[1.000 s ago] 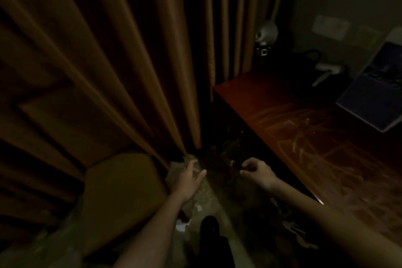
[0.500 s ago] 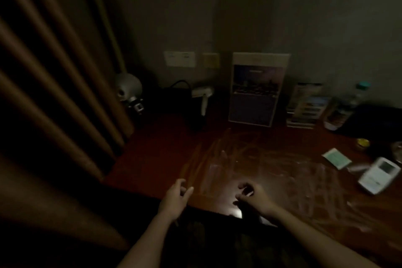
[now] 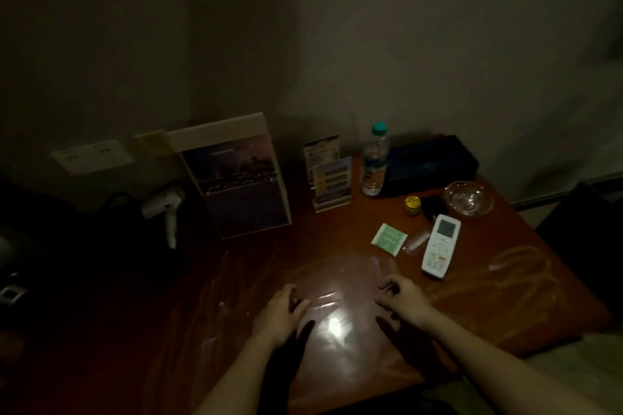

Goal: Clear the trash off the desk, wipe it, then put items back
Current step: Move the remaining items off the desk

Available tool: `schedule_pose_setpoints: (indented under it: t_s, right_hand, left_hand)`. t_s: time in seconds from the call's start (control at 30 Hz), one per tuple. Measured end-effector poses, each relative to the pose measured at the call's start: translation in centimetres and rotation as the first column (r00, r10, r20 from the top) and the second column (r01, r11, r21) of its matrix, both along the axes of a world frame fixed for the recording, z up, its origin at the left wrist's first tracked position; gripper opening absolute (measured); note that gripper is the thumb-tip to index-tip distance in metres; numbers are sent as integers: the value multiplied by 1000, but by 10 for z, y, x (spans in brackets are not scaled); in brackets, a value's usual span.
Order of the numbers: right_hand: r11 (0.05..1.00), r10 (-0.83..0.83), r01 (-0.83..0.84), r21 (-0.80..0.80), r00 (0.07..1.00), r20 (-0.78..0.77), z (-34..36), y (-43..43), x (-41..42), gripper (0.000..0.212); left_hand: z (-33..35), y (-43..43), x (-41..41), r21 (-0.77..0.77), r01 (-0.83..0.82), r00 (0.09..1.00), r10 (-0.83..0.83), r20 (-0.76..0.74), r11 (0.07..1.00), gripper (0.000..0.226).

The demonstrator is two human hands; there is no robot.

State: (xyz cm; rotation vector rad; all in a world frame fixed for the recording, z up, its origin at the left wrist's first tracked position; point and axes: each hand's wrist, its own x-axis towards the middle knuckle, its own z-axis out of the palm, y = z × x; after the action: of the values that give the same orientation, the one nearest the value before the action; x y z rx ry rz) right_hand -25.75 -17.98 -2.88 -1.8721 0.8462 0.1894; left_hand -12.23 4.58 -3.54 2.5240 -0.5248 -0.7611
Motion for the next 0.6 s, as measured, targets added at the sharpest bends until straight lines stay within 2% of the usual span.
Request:
schedule_pose_setpoints:
  t_s: [0.27, 0.53, 0.6]
  right_hand:
    - [999, -31, 31, 30, 999, -17, -12, -113, 9, 17]
    - [993, -107, 108, 39, 994, -29, -27, -141, 21, 11]
    - [988, -153, 154, -2, 987, -54, -26, -140, 20, 7]
  left_hand:
    - [-10, -130, 8, -64, 37, 999, -39, -31, 997, 40]
    - [-21, -167, 27, -5, 69, 997, -68, 38, 998, 36]
    - [-25, -172, 28, -4, 81, 996, -80, 32, 997, 34]
